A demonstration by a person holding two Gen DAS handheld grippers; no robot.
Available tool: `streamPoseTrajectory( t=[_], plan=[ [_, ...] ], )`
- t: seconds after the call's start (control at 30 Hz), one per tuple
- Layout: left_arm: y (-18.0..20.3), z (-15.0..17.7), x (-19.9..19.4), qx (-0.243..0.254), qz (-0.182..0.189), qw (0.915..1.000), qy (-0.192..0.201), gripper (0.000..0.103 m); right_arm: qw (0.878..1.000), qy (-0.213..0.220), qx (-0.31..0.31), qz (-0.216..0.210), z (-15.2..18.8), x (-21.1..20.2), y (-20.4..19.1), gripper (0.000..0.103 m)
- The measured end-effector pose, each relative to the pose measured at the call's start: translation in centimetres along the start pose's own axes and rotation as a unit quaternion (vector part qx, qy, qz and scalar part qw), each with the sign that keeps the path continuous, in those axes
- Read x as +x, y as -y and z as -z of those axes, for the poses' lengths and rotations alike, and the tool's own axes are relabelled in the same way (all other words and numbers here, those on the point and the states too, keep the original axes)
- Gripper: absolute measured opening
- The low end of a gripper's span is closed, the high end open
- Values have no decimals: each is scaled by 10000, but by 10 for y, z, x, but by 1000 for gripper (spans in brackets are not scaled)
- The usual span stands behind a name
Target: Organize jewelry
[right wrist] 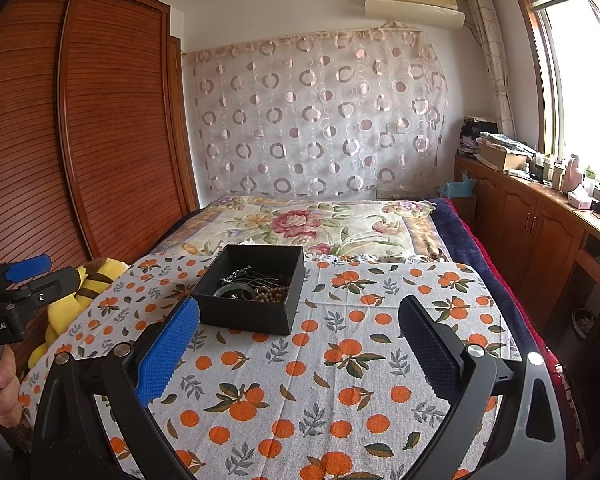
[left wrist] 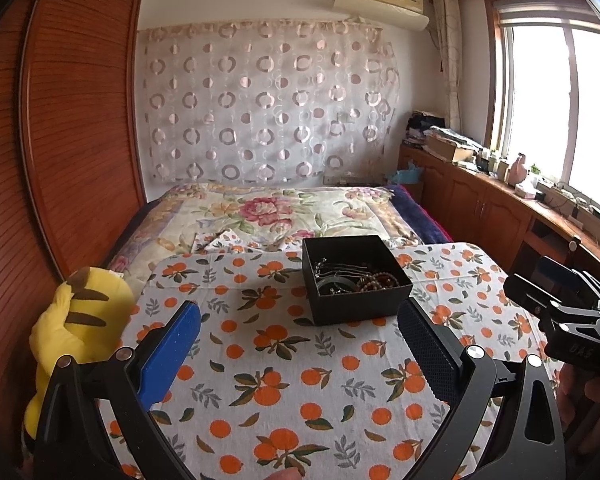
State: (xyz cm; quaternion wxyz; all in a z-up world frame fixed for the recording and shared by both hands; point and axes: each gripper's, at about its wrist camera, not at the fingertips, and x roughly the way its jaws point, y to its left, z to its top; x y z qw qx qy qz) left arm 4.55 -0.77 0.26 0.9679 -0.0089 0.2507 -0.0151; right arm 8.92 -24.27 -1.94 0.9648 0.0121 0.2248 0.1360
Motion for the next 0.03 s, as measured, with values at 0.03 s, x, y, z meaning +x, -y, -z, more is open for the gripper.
streamPoseTrajectory(
  t=[0.03],
  plan=[
    [0,0,0,11,-13,10000,4,95,10000,-5,-1,4,0,0,0,101]
  ],
)
